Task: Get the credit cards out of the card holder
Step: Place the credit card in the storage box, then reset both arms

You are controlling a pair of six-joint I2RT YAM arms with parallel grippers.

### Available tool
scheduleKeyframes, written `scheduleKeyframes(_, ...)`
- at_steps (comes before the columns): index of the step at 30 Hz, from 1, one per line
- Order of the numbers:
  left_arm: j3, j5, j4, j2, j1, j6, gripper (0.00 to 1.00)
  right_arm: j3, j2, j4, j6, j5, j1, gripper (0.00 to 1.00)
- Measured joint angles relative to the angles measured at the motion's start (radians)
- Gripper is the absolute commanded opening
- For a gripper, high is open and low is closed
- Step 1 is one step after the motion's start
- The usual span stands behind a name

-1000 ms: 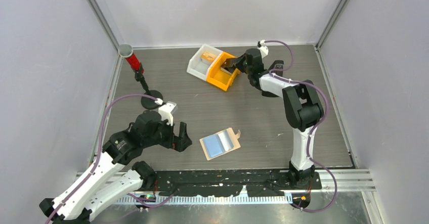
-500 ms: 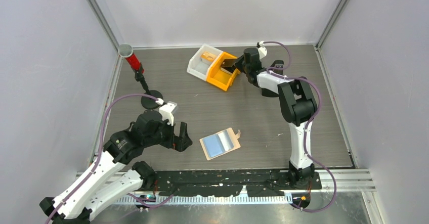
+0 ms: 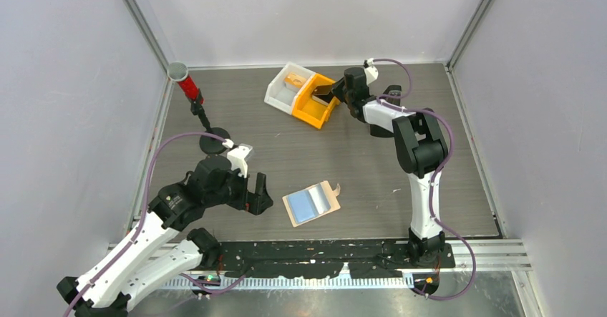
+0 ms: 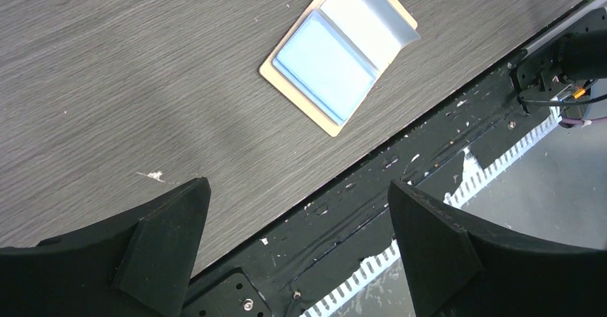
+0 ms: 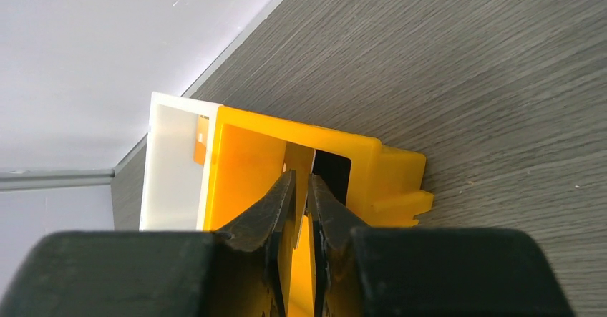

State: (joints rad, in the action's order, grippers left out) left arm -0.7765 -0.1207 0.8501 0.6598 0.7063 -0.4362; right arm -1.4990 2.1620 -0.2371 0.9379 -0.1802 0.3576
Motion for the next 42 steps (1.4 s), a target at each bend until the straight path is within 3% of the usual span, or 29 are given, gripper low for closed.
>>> scheduleKeyframes(8, 0.0, -0.004, 0.0, -0.001, 0.0, 0.0, 0.99, -0.046, 0.0, 0.064, -0.018, -0.009, 0.0, 0.28)
scheduleKeyframes(16, 0.0, -0.004, 0.0, -0.006, 0.0, 0.0, 0.99, -0.151, -0.001, 0.192, -0.119, -0.016, 0.0, 0.29)
scheduleKeyframes(23, 0.0, 0.008, 0.0, -0.025, 0.0, -0.002, 0.99, -0.192, -0.081, 0.299, -0.257, 0.055, 0.017, 0.4)
scheduleKeyframes(24, 0.0, 0.014, 0.0, -0.03, 0.0, -0.002, 0.99, -0.183, -0.103, 0.307, -0.277, 0.07, 0.023, 0.42)
scheduleKeyframes(27, -0.001, 0.032, 0.0, -0.048, 0.0, -0.005, 0.99, -0.122, -0.215, 0.344, -0.341, 0.118, 0.051, 0.65)
scheduleKeyframes(31, -0.018, 0.065, 0.0, -0.07, 0.0, -0.01, 0.99, 0.003, -0.409, 0.394, -0.43, 0.164, 0.114, 0.83)
scheduleKeyframes(33, -0.035, 0.08, 0.0, -0.083, 0.0, -0.01, 0.99, 0.084, -0.518, 0.417, -0.466, 0.181, 0.148, 0.98)
scheduleKeyframes(42, -0.11, 0.141, 0.001, -0.093, 0.0, -0.035, 0.99, 0.343, -0.885, 0.555, -0.545, 0.215, 0.253, 0.96)
